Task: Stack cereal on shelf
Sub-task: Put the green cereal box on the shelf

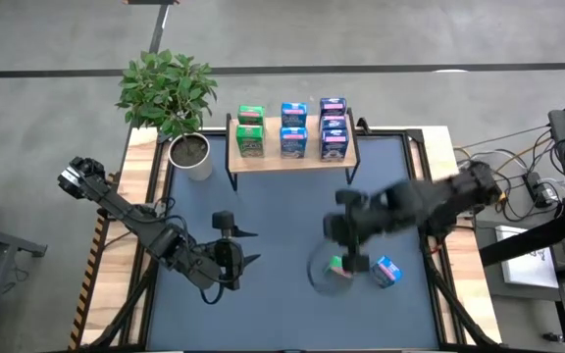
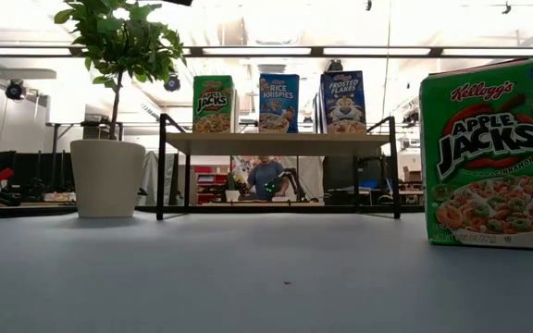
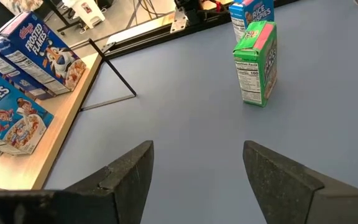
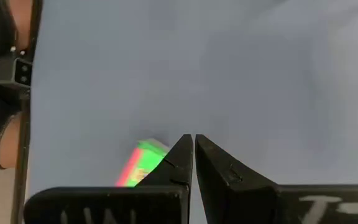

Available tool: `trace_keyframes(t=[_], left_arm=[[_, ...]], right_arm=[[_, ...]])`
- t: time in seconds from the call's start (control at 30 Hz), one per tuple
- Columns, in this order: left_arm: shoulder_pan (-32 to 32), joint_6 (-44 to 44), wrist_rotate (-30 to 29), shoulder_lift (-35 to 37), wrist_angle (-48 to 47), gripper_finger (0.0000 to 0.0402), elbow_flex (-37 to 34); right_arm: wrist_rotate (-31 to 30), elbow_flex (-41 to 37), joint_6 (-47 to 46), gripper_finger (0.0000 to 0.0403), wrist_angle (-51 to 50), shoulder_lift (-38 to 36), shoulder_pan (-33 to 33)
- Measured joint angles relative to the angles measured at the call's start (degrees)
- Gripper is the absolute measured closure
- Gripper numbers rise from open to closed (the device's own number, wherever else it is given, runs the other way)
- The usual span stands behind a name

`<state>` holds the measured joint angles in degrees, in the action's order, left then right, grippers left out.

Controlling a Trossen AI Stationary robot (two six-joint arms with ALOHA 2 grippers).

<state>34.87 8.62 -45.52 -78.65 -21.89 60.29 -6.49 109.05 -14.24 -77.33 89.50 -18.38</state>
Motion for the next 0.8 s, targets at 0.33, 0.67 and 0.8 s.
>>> trace_keyframes(t=[0.33, 0.67, 0.8], left_arm=[[0.5, 1.2, 0.0, 0.0, 0.0, 0.0171, 0.0], [0.5, 1.0, 0.0, 0.0, 0.0, 0.0171, 0.0], [0.5, 1.3, 0.0, 0.0, 0.0, 0.0171, 0.0]], right_arm=[[-6.5, -19.1, -18.9, 0.0394, 15.2, 0.0, -15.3], [-10.2, -25.3, -30.6, 0.0321, 14.6, -0.1, -18.1], [-10.9, -27.2, -32.8, 0.0246, 14.7, -0.1, -18.1]])
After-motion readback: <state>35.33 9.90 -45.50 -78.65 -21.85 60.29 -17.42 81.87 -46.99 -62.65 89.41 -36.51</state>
